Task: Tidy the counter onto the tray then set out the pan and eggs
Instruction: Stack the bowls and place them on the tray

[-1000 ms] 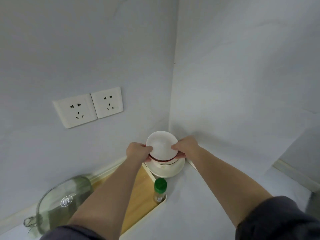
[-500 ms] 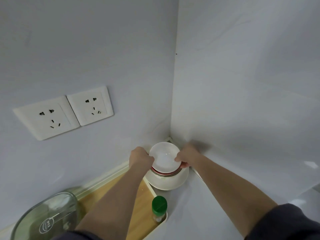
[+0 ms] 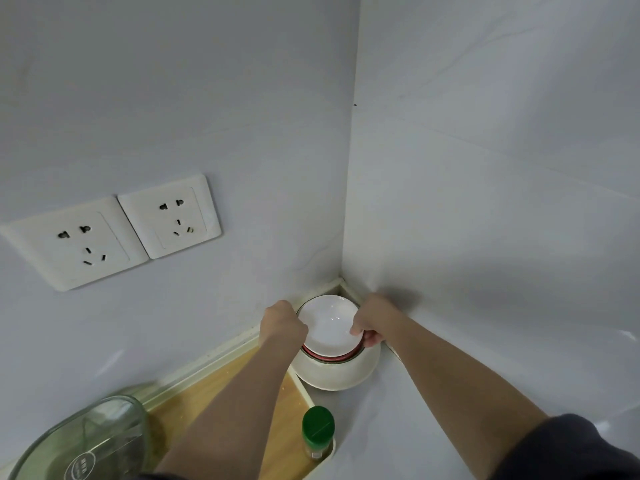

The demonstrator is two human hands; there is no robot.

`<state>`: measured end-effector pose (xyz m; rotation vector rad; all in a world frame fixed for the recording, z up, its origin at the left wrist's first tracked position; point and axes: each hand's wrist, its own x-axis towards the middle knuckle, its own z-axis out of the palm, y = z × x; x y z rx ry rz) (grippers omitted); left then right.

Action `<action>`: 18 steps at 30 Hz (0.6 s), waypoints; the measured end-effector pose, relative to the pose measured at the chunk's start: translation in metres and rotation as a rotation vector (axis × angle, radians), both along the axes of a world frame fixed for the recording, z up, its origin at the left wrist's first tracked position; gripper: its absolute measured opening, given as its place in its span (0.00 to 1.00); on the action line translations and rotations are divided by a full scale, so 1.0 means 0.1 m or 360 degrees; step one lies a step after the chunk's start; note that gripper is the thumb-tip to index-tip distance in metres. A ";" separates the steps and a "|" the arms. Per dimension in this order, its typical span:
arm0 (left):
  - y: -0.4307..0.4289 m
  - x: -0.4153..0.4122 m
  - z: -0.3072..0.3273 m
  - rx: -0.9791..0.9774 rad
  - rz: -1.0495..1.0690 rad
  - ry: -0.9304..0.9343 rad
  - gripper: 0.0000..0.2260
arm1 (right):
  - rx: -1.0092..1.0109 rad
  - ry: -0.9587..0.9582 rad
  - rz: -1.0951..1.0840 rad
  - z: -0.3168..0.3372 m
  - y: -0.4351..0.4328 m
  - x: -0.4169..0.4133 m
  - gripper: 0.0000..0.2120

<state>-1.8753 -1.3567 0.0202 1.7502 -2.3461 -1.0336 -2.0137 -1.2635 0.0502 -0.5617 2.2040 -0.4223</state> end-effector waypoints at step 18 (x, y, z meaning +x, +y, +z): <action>0.92 1.04 0.73 0.0173 0.0454 0.1069 0.06 | -0.1041 0.0313 -0.0118 0.36 0.77 0.78 0.12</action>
